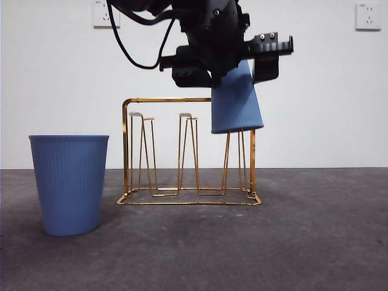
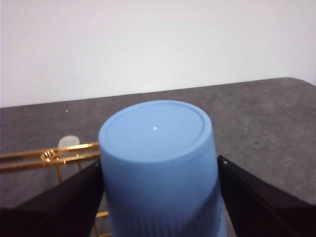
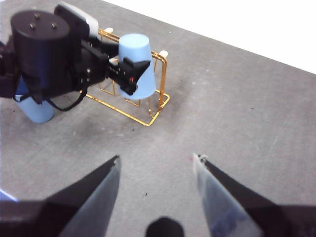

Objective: Pick up cup 1,put cup 1 in the cup rack,pick up cup 2,put cup 2 in the cup rack

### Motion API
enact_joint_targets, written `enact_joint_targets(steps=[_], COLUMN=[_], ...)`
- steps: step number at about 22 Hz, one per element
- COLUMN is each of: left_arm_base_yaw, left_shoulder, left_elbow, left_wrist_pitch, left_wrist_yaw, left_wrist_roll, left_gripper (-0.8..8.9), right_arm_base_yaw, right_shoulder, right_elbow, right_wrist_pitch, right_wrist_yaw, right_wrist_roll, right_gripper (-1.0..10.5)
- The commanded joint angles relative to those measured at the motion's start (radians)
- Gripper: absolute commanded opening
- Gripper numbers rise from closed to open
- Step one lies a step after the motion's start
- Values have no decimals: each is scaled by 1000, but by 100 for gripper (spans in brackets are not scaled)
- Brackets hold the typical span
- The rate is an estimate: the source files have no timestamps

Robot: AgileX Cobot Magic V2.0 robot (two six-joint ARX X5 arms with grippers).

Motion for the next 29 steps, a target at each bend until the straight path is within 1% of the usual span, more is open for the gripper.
enact_joint_targets(steps=[1, 7, 16, 25, 29], left_arm_base_yaw=[1, -3, -8, -8, -8], left_shoulder=[32, 69, 114, 130, 130], left_elbow=[4, 5, 9, 9, 9], left_wrist_pitch=[13, 0, -33, -141, -155], left_wrist_yaw=[5, 10, 27, 34, 50], left_wrist_roll=[-12, -57, -88, -145, -158], left_gripper=[-6, -6, -6, -6, 0], right_arm_base_yaw=[0, 0, 0, 0, 0], right_shoulder=[-2, -2, -2, -2, -2], right_elbow=[-6, -6, -6, -7, -7], right_wrist_pitch=[5, 5, 5, 3, 3], right_wrist_yaw=[-3, -4, -4, -4, -4], right_wrist_roll=[0, -1, -9, -15, -15], right_gripper=[256, 256, 252, 252, 252])
